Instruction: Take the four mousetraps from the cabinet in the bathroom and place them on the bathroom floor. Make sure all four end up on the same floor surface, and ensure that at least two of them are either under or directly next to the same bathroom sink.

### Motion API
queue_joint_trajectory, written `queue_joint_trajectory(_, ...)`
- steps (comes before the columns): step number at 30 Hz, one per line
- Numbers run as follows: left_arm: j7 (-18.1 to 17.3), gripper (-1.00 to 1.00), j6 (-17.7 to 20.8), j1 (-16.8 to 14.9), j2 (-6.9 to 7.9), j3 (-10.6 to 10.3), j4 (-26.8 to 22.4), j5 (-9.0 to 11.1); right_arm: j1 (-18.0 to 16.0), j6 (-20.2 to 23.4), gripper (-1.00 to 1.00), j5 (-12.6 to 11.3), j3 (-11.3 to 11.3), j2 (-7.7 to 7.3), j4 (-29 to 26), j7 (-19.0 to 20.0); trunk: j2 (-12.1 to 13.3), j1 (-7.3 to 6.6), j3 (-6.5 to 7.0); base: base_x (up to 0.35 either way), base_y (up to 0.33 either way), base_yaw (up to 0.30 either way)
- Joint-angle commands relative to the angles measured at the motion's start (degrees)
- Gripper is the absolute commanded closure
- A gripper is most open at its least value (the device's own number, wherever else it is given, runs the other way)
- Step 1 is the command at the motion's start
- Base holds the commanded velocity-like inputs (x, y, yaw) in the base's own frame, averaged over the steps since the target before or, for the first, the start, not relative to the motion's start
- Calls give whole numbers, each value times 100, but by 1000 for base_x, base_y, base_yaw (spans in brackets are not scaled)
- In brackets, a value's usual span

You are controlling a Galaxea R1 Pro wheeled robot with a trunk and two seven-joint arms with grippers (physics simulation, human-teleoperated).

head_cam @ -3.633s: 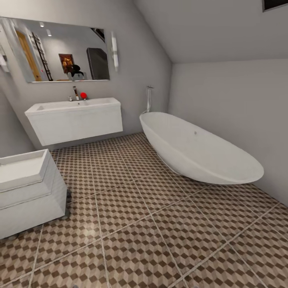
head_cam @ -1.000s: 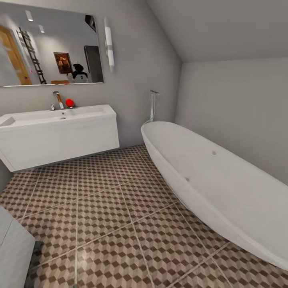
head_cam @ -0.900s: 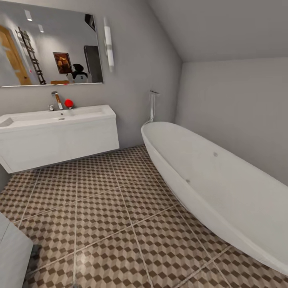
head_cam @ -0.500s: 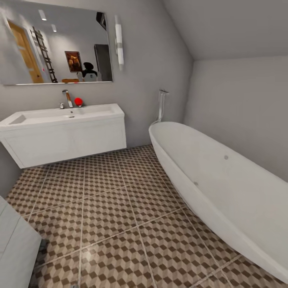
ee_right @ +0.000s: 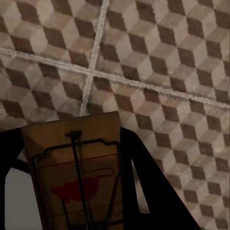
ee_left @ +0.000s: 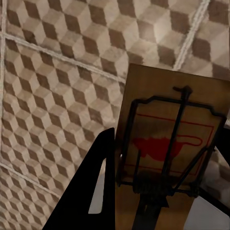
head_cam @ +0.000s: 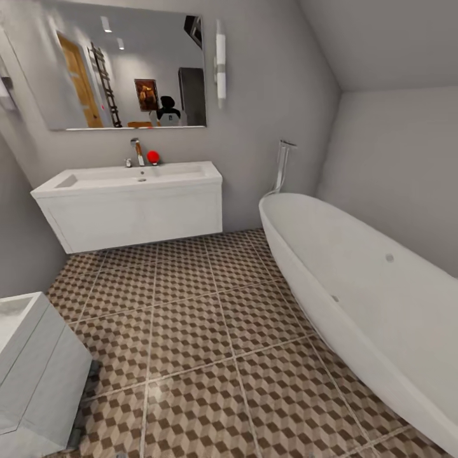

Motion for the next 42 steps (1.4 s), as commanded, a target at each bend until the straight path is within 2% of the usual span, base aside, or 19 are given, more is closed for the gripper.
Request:
queue_joint_trajectory(1,37,100,40,-5,-1,-48,0,4,-1,-27,100,-75,46,2,3,-7,-2,-1,-7,0,0,195)
queue_joint_trajectory(4,36,100,45,-5,-13,-58,0,1,-3,-40,100,-170,43,3,6,-9,-2,-1,-10,0,0,100)
queue_joint_trajectory(6,35,100,51,-5,-28,-118,0,-2,-2,-55,100,-322,39,4,8,-10,-2,-1,-10,0,0,38)
queue_joint_trajectory(7,35,100,53,-5,-34,-215,0,-3,-3,-64,100,-462,40,1,10,-10,-2,-1,-11,0,0,22)
queue_joint_trajectory(8,32,100,57,-3,-38,-359,2,0,-3,-69,100,-623,40,-1,11,-9,-2,-1,-11,0,0,14)
queue_joint_trajectory(10,6,100,61,33,-42,-788,3,2,-4,-75,100,-955,41,-4,12,-4,-2,-1,-11,0,0,7)
queue_joint_trajectory(11,-20,100,62,52,-42,-918,3,3,-3,-76,100,-1097,41,-4,12,-3,-2,-1,-11,0,0,4)
queue_joint_trajectory(12,-119,100,64,99,-40,-1199,0,3,-3,-77,100,-1155,41,-4,12,-3,-2,-1,-11,0,0,3)
queue_joint_trajectory(13,-285,100,65,147,-29,-1509,-1,4,-4,-78,100,-1240,41,-1,13,-3,-2,-1,-11,0,0,2)
queue_joint_trajectory(14,-389,100,65,168,-21,-1668,-1,5,-3,-78,100,-1272,41,0,13,-2,-2,-1,-11,0,0,1)
queue_joint_trajectory(16,-879,100,60,222,4,-2192,8,16,-2,-79,100,-1349,41,5,13,-2,-2,-1,-11,0,0,0)
queue_joint_trajectory(18,-1289,100,76,250,2,-2442,11,25,-2,-79,100,-1380,43,14,10,-2,-2,-1,-11,15,0,0)
queue_joint_trajectory(21,-1503,100,93,267,-7,-2558,10,38,-1,-79,100,-1394,47,19,8,-2,-2,-1,-11,172,0,0)
queue_joint_trajectory(24,-1570,100,88,268,9,-2591,9,56,-1,-79,100,-1399,49,21,6,-2,-2,-1,-11,283,0,0)
queue_joint_trajectory(42,-1603,100,66,273,-9,-2606,3,67,-1,-79,100,-1393,50,21,7,-2,-2,-1,-11,328,0,0)
